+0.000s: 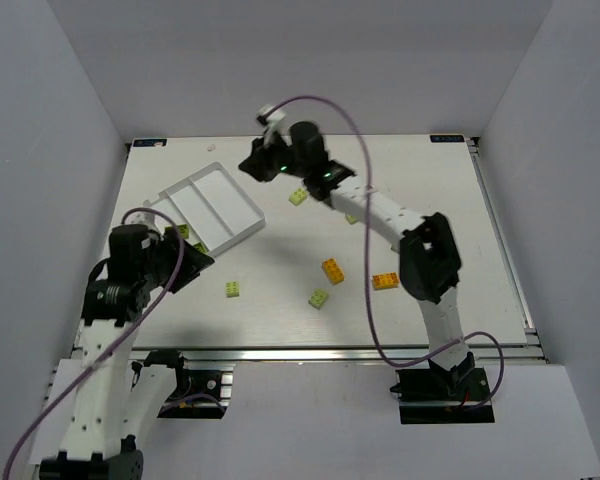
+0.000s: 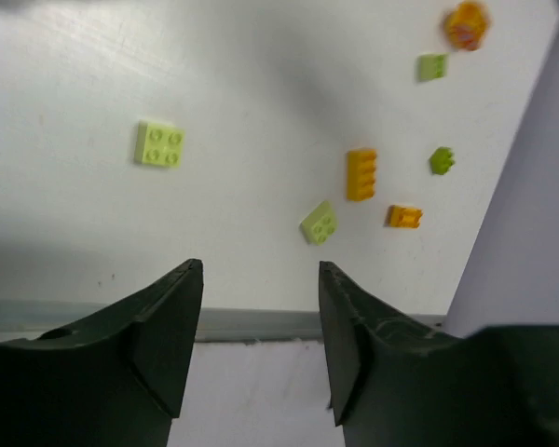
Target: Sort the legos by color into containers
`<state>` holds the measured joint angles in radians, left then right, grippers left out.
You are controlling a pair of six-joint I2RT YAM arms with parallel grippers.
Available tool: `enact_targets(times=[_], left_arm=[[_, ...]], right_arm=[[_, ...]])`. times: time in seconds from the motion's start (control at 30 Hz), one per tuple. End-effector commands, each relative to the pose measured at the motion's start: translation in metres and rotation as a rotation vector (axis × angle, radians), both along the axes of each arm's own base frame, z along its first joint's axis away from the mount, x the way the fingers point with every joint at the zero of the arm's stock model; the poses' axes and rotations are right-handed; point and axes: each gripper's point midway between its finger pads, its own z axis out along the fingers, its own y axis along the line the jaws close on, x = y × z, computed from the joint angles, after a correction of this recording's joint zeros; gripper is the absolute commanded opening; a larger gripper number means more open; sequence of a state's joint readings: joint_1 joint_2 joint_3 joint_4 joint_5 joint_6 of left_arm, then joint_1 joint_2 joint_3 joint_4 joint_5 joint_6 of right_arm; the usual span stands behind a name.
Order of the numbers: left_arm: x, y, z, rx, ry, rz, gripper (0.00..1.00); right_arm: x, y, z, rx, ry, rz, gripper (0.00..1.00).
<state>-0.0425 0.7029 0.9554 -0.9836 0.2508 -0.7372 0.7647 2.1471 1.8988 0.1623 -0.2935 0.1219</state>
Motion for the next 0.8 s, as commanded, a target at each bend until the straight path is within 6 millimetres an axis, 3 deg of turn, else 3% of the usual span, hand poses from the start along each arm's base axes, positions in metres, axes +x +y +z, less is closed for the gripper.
enact_targets(times=[0.0, 0.03, 0.1, 0.27, 0.3, 0.33, 0.37, 0.4, 0.5, 0.57, 0.67, 0.7, 0.77], left_arm=[[-0.005, -0.013, -0.052, -0.028, 0.221, -0.083, 0.64], [-0.005, -0.014, -0.068, -0.028, 0.296, -0.092, 0.69], [-0.008, -0.010, -0.086, 0.003, 0.365, -0.094, 0.73], [-0.005, -0.003, -0.119, 0.078, 0.485, -0.107, 0.79], [-0.005, -0.004, -0.124, 0.107, 0.497, -0.116, 0.79], [-0.003, -0.004, -0.127, 0.118, 0.505, -0.113, 0.79], [-0.002, -0.003, -0.131, 0.133, 0.514, -0.114, 0.79], [0.001, -0.004, -0.137, 0.149, 0.530, -0.114, 0.79], [0.006, -0.007, -0.150, 0.191, 0.550, -0.112, 0.79], [0.009, -0.011, -0.157, 0.213, 0.541, -0.109, 0.79], [0.011, -0.015, -0.171, 0.263, 0.567, -0.103, 0.79], [0.015, -0.016, -0.172, 0.276, 0.555, -0.101, 0.80], [0.025, -0.017, -0.176, 0.326, 0.538, -0.095, 0.80]], right_arm=[[-0.029, -0.069, -0.016, -0.125, 0.172, 0.144, 0.54], [-0.021, -0.097, -0.020, -0.152, 0.166, 0.143, 0.65], [-0.047, -0.124, -0.033, -0.248, 0.242, 0.232, 0.89], [-0.046, -0.193, -0.064, -0.417, 0.346, 0.178, 0.89], [-0.043, -0.213, -0.072, -0.421, 0.383, 0.141, 0.84], [-0.050, -0.212, -0.073, -0.423, 0.386, 0.149, 0.79], [-0.045, -0.224, -0.077, -0.419, 0.403, 0.119, 0.74], [-0.048, -0.230, -0.080, -0.421, 0.420, 0.114, 0.56], [-0.050, -0.243, -0.083, -0.405, 0.454, 0.108, 0.19], [-0.051, -0.250, -0.088, -0.395, 0.485, 0.106, 0.17], [-0.047, -0.256, -0.090, -0.376, 0.504, 0.090, 0.30], [-0.046, -0.258, -0.088, -0.372, 0.498, 0.087, 0.39], [-0.046, -0.261, -0.086, -0.365, 0.500, 0.084, 0.44]])
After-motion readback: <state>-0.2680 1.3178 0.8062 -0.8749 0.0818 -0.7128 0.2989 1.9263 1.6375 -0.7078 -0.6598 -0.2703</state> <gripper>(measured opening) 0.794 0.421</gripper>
